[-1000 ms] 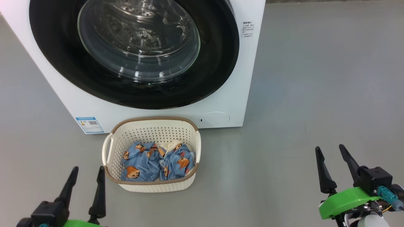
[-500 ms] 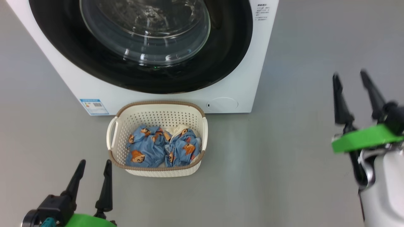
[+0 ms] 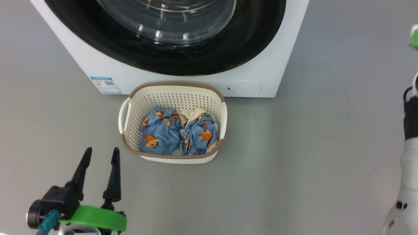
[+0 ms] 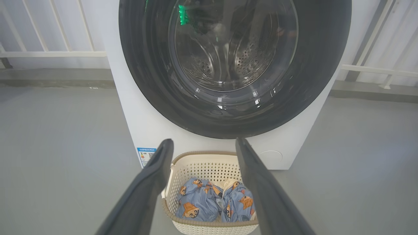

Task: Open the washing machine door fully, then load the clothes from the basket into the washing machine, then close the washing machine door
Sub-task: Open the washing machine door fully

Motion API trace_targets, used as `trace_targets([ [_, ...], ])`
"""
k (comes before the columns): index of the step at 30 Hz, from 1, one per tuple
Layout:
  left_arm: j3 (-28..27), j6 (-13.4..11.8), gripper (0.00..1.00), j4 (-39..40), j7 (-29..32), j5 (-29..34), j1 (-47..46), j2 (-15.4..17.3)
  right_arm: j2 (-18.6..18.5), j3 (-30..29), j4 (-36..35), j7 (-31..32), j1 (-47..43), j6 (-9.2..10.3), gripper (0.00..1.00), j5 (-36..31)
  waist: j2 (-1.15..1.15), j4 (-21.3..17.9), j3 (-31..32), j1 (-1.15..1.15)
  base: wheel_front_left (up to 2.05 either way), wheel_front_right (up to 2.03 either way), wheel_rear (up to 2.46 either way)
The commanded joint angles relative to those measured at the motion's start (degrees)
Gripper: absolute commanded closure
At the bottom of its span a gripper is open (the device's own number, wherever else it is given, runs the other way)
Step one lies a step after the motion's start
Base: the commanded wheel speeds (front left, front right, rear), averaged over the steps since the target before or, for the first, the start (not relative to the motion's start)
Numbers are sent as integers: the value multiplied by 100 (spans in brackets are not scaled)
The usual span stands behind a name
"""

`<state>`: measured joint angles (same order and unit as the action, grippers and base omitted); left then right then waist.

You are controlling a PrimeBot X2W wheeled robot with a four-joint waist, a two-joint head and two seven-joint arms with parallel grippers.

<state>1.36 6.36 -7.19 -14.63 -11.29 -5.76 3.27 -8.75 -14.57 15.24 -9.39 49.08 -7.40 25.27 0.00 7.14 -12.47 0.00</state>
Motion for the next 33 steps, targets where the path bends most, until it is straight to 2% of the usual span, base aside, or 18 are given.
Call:
trace_targets([
  [1, -155, 15, 0, 111, -37, 57, -235, 66, 81, -55, 1, 91, 292, -9, 100, 264, 0, 112, -159, 0, 0, 0, 0],
  [6, -70, 43, 0, 76, -37, 68, -402, 30, 272, -872, 756, 449, 1035, -9, 100, 1233, 0, 215, -370, 0, 0, 0, 0],
  [12, 104, 74, 0, 5, -37, 35, -640, -9, 375, -1694, 1967, 1271, 1958, -9, 100, 1800, 0, 410, -663, 0, 0, 0, 0],
  [22, 329, 95, 0, -67, -37, -74, -902, -35, 445, -2031, 2971, 2407, 2894, -9, 100, 1752, 0, 677, -1044, 0, 0, 0, 0],
  [33, 512, 63, 0, -57, -37, -328, -1050, -38, 484, -2077, 3296, 3243, 3360, -9, 100, 1307, 0, 888, -1295, 0, 0, 0, 0],
])
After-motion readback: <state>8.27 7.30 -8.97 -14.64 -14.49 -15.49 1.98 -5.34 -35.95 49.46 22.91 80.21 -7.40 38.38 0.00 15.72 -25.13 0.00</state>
